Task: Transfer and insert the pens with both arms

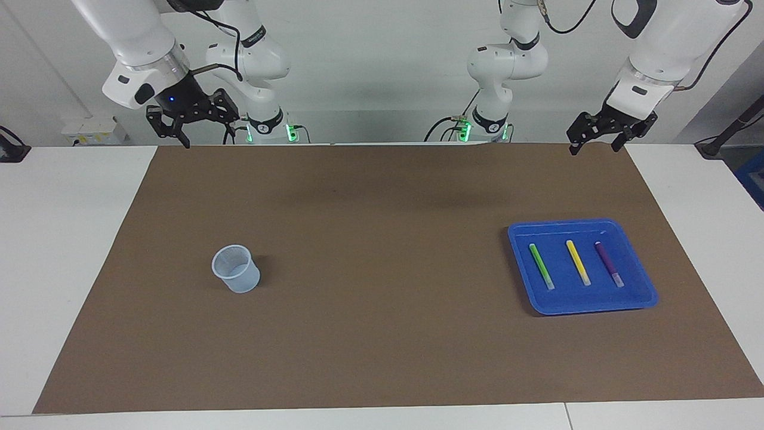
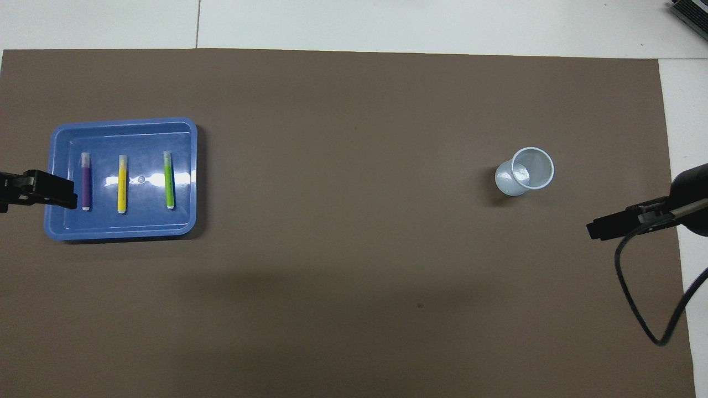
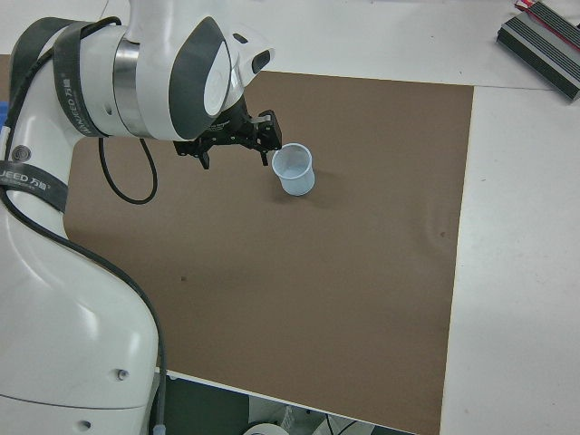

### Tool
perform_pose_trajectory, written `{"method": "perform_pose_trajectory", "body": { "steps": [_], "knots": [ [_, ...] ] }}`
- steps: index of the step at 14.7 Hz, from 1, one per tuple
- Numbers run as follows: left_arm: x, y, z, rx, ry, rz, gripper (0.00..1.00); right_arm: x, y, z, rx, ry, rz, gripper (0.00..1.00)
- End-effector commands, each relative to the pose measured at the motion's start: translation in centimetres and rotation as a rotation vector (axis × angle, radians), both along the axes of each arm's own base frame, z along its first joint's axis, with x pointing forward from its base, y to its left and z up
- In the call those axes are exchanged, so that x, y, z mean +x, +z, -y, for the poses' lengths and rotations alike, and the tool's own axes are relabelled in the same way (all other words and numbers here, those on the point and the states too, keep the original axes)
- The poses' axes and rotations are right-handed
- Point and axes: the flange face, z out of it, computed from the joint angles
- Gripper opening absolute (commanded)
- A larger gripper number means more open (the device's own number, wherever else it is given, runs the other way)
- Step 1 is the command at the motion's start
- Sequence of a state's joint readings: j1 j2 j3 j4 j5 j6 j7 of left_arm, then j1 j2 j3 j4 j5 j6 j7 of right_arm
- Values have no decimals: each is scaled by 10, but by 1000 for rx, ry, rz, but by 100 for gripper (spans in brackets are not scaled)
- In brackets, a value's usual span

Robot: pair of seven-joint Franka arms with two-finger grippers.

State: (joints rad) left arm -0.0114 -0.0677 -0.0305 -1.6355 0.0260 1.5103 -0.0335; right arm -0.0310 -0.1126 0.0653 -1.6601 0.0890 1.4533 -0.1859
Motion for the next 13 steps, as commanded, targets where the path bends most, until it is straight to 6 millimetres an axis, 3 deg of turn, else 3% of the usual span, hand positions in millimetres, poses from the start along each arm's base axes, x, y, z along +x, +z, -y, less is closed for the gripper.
{"method": "perform_pose_trajectory", "body": {
  "steps": [1, 7, 13],
  "knots": [
    [-2, 2, 2, 0, -9, 25, 100, -2, 4, 3, -14, 6, 28, 100],
    [-8, -5, 22, 1, -52, 7, 100, 0, 4, 2, -15, 7, 49, 100],
    [-13, -16, 18, -3, -129, 15, 100, 2, 4, 2, -14, 11, 62, 100]
  ]
}}
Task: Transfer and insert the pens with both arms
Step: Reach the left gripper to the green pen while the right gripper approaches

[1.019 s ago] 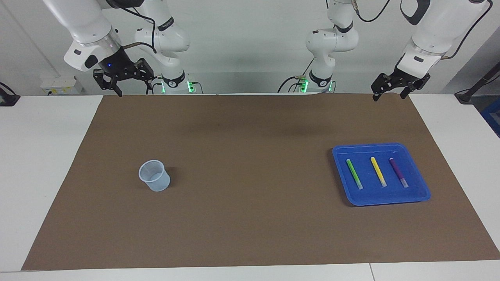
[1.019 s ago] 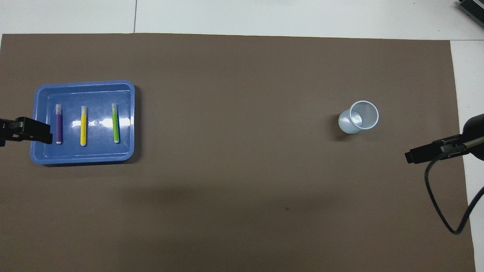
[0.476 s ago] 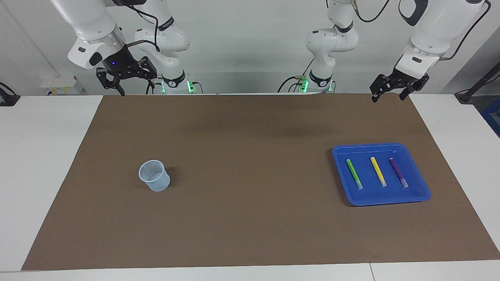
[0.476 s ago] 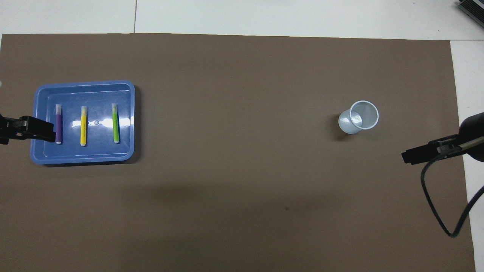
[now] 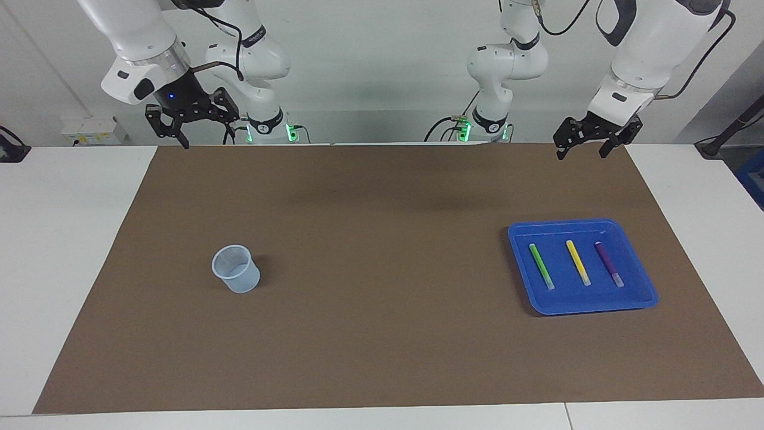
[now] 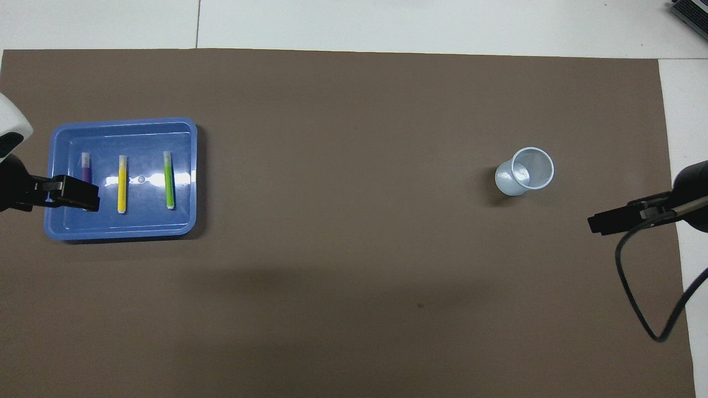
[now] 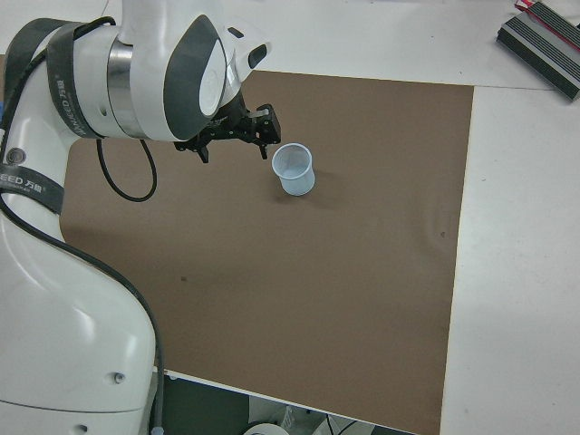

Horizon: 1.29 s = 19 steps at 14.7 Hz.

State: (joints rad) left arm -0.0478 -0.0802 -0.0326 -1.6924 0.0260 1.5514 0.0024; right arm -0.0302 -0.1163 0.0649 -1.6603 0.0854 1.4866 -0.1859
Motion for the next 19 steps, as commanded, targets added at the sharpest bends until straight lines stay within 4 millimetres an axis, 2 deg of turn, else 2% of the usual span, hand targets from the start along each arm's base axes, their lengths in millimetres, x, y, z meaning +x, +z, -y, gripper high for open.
{"method": "perform_pose_trajectory", "body": {
  "steps": [1, 4, 7, 12, 15, 18, 19],
  "knots": [
    [-11, 0, -1, -3, -80, 12, 100, 0, -1, 2, -12, 14, 27, 100],
    [-17, -11, -9, -2, -32, 10, 100, 2, -2, -3, -10, 27, 36, 100],
    [-32, -33, -31, 0, 43, 30, 100, 1, -7, -7, -7, 39, 27, 100],
    [-34, -62, -54, -91, 149, 19, 100, 3, -8, -8, -4, 69, 37, 100],
    [-26, -95, -70, -125, 217, 42, 100, 5, -12, -8, 2, 97, 48, 100],
    [-13, -105, -73, -125, 216, 93, 100, 9, -21, -15, 10, 114, 64, 100],
    [-4, -106, -74, -122, 198, 148, 100, 10, -24, -24, 10, 131, 67, 100]
  ]
}}
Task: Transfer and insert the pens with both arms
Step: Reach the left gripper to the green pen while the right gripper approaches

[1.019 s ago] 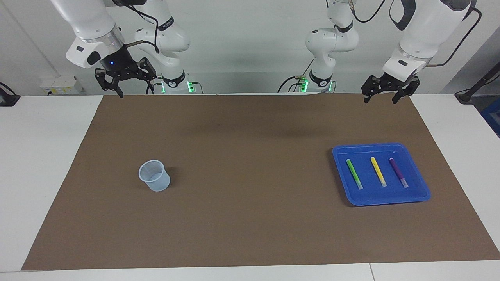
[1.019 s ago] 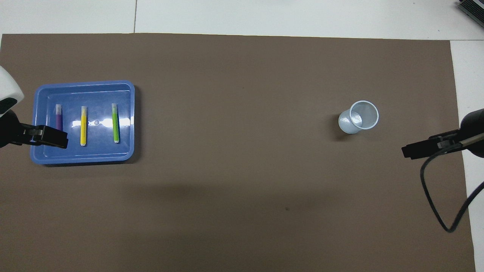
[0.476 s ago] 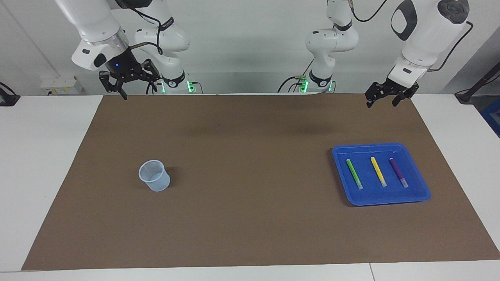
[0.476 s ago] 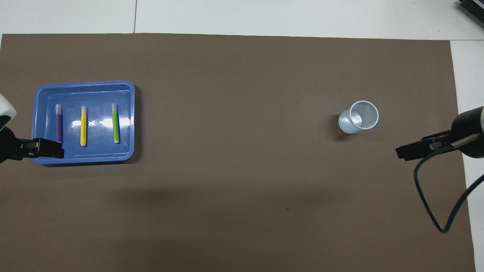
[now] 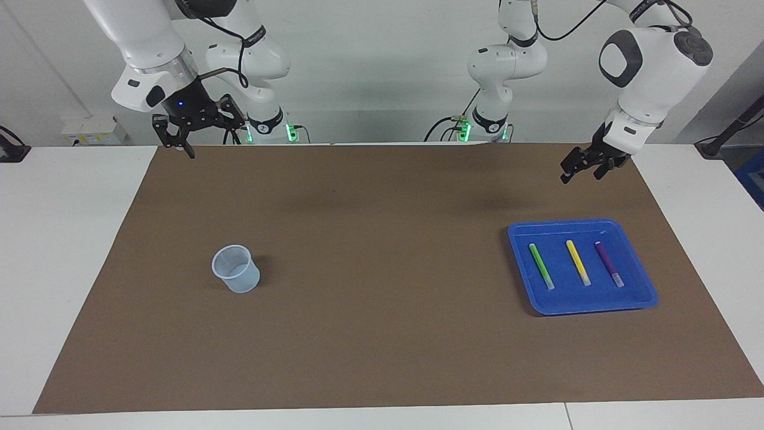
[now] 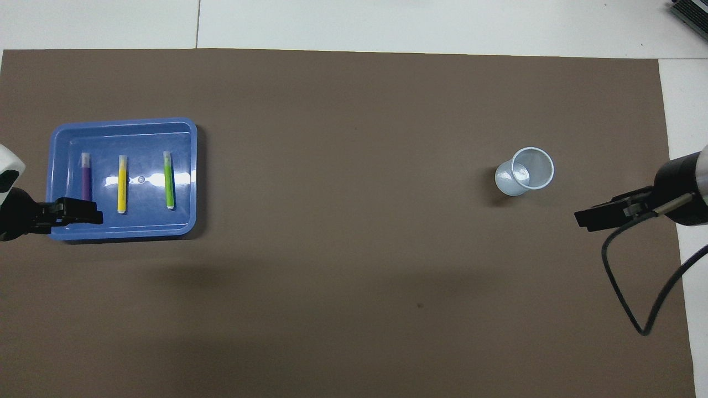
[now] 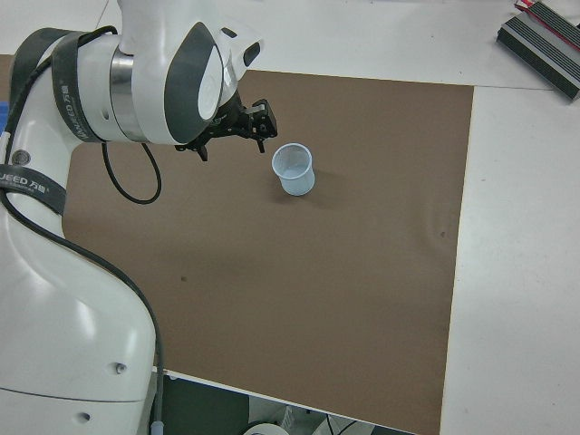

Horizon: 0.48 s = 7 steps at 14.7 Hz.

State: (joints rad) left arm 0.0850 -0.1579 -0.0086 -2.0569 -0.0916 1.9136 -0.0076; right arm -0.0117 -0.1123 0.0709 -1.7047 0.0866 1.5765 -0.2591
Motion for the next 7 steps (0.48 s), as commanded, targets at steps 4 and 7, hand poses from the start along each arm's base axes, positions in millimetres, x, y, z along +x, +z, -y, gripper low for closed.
{"method": "perform_pose_trajectory", "body": {
  "steps": [4, 7],
  "knots": [
    [36, -45, -14, -6, 41, 101, 100, 5, -23, -33, 10, 76, 51, 100],
    [61, -61, -11, -23, 55, 123, 96, 7, -28, -44, 12, 94, 69, 100]
  ]
}}
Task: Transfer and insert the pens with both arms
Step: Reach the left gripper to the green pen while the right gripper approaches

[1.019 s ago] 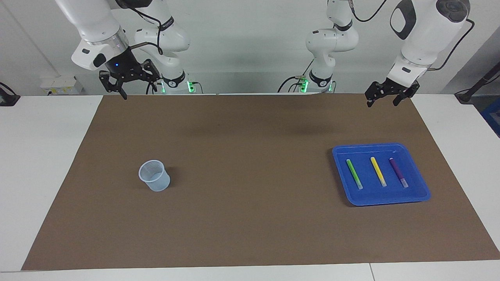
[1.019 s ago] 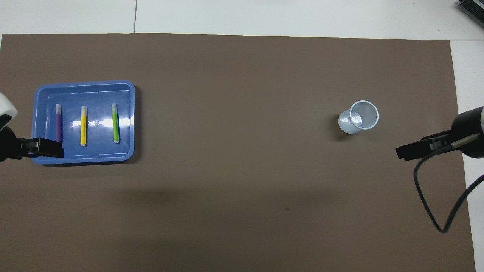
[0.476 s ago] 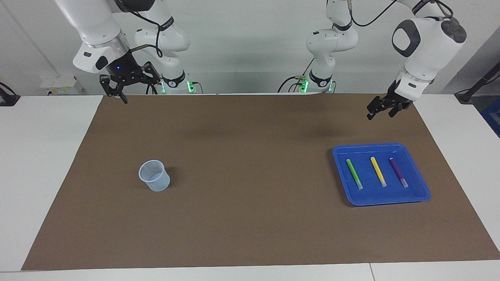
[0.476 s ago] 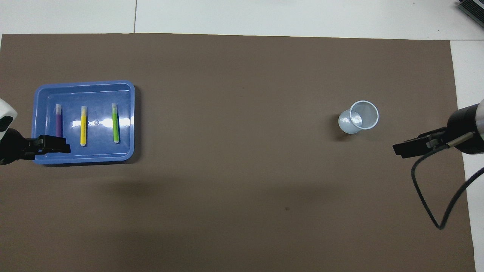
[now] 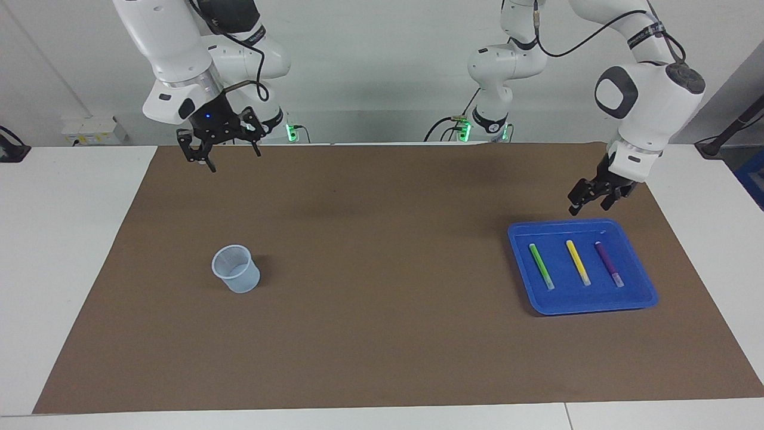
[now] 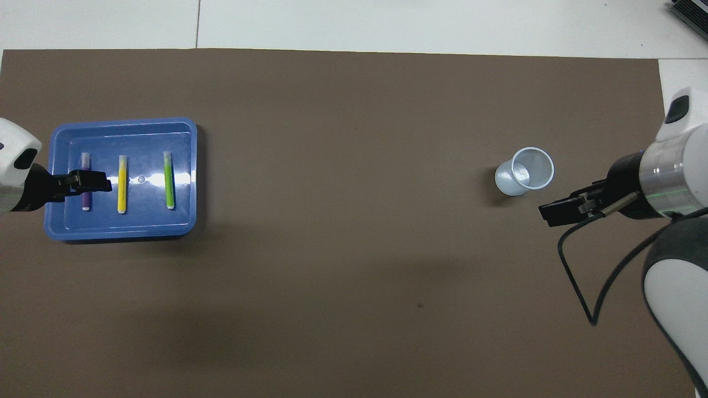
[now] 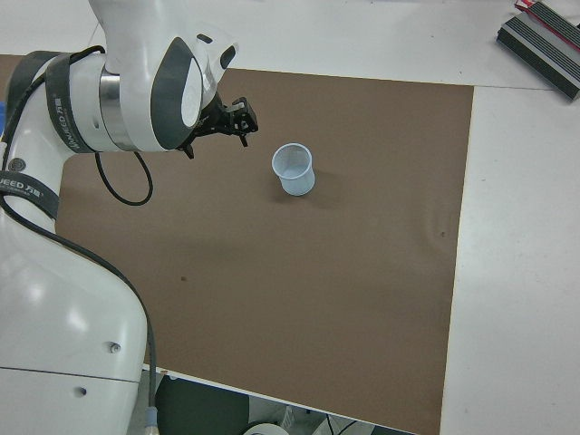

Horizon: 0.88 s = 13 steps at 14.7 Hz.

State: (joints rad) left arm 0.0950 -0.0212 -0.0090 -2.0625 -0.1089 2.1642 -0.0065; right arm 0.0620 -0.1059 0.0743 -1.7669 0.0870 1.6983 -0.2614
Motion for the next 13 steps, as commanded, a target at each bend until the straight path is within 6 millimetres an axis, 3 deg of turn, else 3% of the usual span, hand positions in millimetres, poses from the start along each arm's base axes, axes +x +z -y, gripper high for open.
{"method": "perform_pose_trajectory", "body": {
  "steps": [1, 3, 6, 9, 13],
  "knots": [
    [25, -15, 1, -32, 18, 21, 96, 0, -5, -4, 8, 26, 20, 100],
    [40, -31, 1, -27, 25, 61, 96, -1, -5, -6, 26, 13, 17, 100],
    [68, -37, 13, -50, 16, 61, 94, 1, -12, -5, 70, -9, -5, 100],
    [106, -72, 8, -102, 38, -16, 92, 0, -13, -11, 89, -59, -15, 100],
    [109, -87, 32, -119, 65, -39, 88, 1, -23, -19, 165, -187, -64, 100]
  ]
}}
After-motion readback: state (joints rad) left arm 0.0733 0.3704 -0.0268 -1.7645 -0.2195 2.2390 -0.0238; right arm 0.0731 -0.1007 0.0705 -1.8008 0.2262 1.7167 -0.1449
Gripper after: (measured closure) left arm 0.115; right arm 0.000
